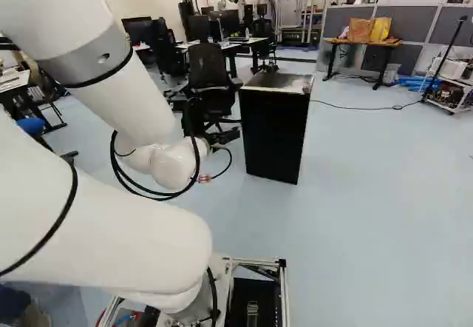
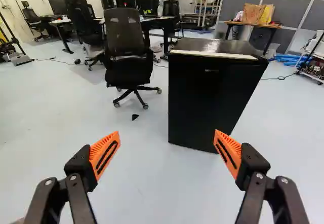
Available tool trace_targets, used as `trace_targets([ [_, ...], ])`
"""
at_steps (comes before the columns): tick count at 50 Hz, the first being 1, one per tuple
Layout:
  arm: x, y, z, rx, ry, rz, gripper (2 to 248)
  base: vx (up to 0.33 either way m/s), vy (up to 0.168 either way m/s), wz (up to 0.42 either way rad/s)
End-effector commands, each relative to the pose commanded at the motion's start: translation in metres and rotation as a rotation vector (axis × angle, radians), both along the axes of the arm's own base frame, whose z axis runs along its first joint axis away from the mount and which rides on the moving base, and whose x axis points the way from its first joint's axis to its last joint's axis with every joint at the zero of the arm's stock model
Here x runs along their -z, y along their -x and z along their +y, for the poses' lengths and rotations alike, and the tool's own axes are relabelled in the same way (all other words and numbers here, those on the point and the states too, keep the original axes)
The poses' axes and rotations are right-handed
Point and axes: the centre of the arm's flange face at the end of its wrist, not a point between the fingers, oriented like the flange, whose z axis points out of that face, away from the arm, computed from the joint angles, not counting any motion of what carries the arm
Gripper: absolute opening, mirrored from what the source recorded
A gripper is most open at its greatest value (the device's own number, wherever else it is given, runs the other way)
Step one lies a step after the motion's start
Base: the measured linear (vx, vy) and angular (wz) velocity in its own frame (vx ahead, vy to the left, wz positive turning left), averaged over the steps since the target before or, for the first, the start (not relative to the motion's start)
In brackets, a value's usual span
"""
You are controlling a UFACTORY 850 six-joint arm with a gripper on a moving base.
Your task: Grab a drink from the fridge
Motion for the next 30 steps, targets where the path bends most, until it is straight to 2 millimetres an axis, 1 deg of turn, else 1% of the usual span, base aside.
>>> trace_targets([
  [30,0.0000,0.0000,0.0000,0.000,0.000,0.000,247,0.103,0.042,-0.013],
])
